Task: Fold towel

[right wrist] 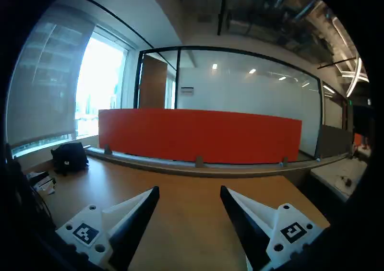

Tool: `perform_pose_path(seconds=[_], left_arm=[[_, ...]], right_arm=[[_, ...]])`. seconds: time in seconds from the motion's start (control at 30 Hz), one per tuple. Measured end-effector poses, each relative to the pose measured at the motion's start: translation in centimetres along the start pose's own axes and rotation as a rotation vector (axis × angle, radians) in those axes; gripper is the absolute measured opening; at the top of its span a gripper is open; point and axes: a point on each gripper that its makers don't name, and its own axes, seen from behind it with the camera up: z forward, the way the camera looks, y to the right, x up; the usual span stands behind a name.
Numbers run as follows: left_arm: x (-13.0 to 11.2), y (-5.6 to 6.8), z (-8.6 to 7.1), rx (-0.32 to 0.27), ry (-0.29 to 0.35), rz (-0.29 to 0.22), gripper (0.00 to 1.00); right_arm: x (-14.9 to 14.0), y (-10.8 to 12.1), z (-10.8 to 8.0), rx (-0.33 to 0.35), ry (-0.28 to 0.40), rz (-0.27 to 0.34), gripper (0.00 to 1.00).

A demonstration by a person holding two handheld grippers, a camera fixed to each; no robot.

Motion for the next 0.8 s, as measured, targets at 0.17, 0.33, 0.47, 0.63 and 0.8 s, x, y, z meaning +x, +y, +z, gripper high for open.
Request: perform_pose_path(seconds=[0.17, 0.33, 0.47, 0.63, 0.8], left_arm=[[-0.5, -0.2, -0.1, 0.007, -0.004, -0.009, 0.92], [-1.0, -0.4, 0.0, 0.015, -0.01, -0.028, 0.92], [-1.3, -0.4, 0.0, 0.014, -0.015, -0.029, 0.92], [-1.5, -0.2, -0.1, 0.013, -0.022, -0.014, 0.92], [-1.8, -0.2, 0.0, 0.017, -0.029, -0.005, 0.92]], right_arm=[[0.0, -0.1, 0.0, 0.001, 0.001, -0.004, 0.98], [0.0, 0.0, 0.0, -0.002, 0.002, -0.005, 0.98], [-0.3, 0.3, 0.0, -0.005, 0.003, -0.009, 0.98], [-0.3, 0.7, -0.1, -0.012, -0.002, -0.009, 0.98], [-0.1, 1.1, -0.2, -0.015, 0.001, -0.008, 0.98]])
